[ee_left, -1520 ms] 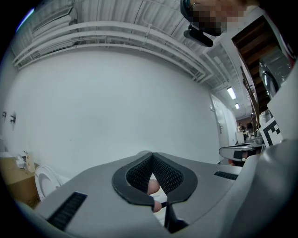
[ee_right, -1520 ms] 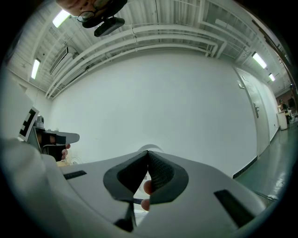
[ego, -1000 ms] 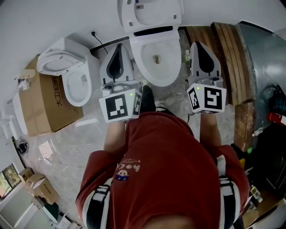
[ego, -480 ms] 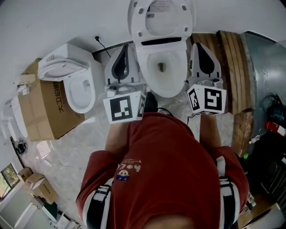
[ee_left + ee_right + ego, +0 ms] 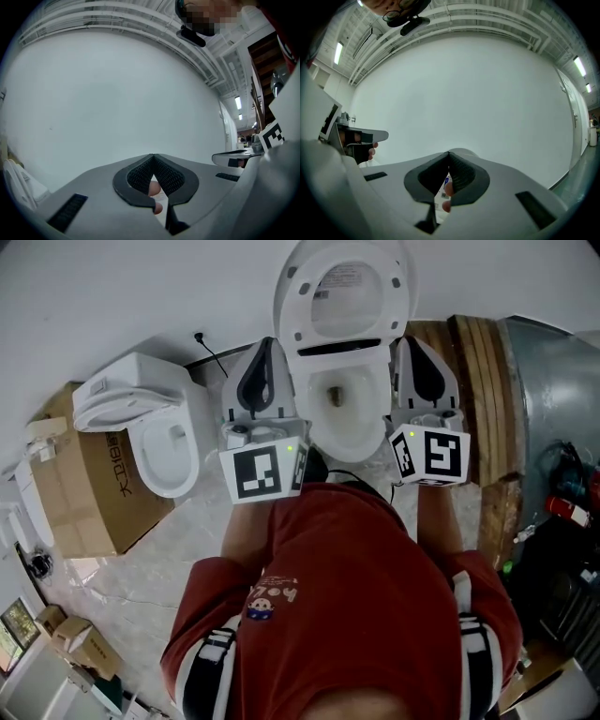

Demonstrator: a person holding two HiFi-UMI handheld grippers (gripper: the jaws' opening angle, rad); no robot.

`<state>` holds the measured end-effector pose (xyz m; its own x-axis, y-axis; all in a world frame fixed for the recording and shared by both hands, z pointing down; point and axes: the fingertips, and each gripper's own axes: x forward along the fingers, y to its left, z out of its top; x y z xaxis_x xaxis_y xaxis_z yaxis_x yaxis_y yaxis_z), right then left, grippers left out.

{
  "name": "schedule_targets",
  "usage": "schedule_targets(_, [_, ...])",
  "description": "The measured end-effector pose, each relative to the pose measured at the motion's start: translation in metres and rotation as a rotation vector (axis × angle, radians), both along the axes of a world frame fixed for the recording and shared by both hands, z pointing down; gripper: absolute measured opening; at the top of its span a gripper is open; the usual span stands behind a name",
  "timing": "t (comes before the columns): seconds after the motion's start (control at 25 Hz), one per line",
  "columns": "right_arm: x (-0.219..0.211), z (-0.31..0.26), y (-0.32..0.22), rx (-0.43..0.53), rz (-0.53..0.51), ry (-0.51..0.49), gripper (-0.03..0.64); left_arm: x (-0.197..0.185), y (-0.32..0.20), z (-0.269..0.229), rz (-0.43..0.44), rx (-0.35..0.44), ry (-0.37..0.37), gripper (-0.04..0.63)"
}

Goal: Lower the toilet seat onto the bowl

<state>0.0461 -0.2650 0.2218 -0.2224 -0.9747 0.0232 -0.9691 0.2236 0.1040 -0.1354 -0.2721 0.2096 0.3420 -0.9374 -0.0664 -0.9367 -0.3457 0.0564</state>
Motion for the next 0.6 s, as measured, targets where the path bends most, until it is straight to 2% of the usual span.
schedule_targets(0.2, [-0.006, 0.003, -0.020, -0.007, -0.002, -0.003, 0.012, 0.002, -0.020, 0.008, 0.009, -0.011, 0.003, 0.009])
schedule_targets(0.32, [-0.002, 0.004, -0.029, -0.008, -0.011, -0.009, 0.012, 0.009, -0.026, 0.008, 0.001, -0.023, 0.028, 0.009])
schedule_targets(0.44, [0.008, 0.006, -0.041, -0.007, -0.029, -0.031, 0.012, 0.015, -0.031, 0.012, -0.017, -0.027, -0.019, 0.009])
schedule_targets(0.6, [0.027, 0.007, -0.060, 0.001, -0.076, -0.036, 0.012, 0.031, -0.043, 0.011, -0.070, -0.022, -0.037, 0.009])
